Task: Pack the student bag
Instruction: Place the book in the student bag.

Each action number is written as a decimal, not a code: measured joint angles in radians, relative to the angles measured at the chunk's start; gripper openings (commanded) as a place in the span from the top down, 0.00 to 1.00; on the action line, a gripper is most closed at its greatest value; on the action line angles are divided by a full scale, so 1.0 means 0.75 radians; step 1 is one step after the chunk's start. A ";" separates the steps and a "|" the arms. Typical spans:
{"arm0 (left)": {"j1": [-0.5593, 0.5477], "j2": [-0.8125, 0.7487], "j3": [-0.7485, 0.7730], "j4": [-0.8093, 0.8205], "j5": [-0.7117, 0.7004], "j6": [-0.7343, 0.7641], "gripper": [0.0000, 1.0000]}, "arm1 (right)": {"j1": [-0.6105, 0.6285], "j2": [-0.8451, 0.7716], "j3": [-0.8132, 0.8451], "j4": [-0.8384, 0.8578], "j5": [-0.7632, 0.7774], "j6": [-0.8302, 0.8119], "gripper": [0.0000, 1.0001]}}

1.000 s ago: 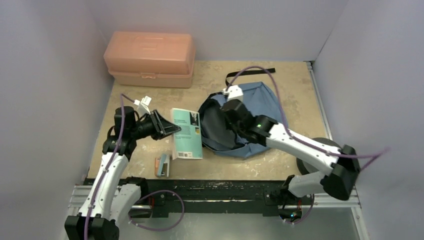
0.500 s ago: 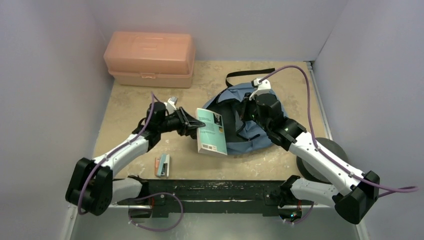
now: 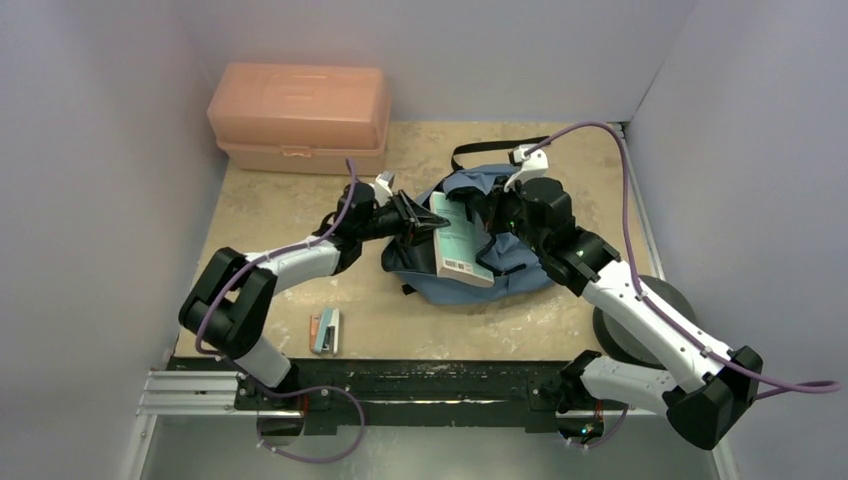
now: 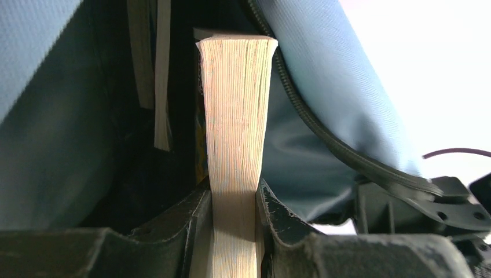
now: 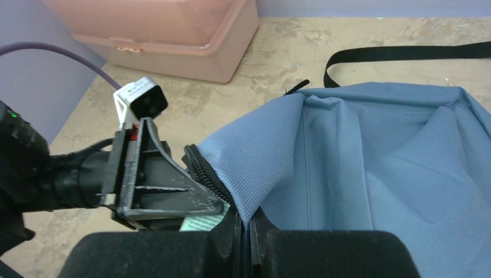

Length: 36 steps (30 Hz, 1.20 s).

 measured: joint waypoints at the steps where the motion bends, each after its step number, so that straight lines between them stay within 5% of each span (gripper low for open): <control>1: -0.012 0.027 0.017 0.019 -0.010 0.006 1.00 | -0.003 0.000 0.006 -0.001 0.000 -0.003 1.00; 10: -0.107 0.284 0.040 0.343 -0.170 0.021 1.00 | -0.013 0.000 0.021 -0.050 -0.005 -0.024 1.00; 24: -0.063 0.301 0.086 0.401 -0.382 0.140 1.00 | -0.027 -0.054 0.022 -0.077 -0.027 -0.053 1.00; 36: -0.184 0.568 0.294 0.524 -0.377 -0.018 1.00 | -0.031 -0.050 0.022 -0.056 -0.083 -0.050 1.00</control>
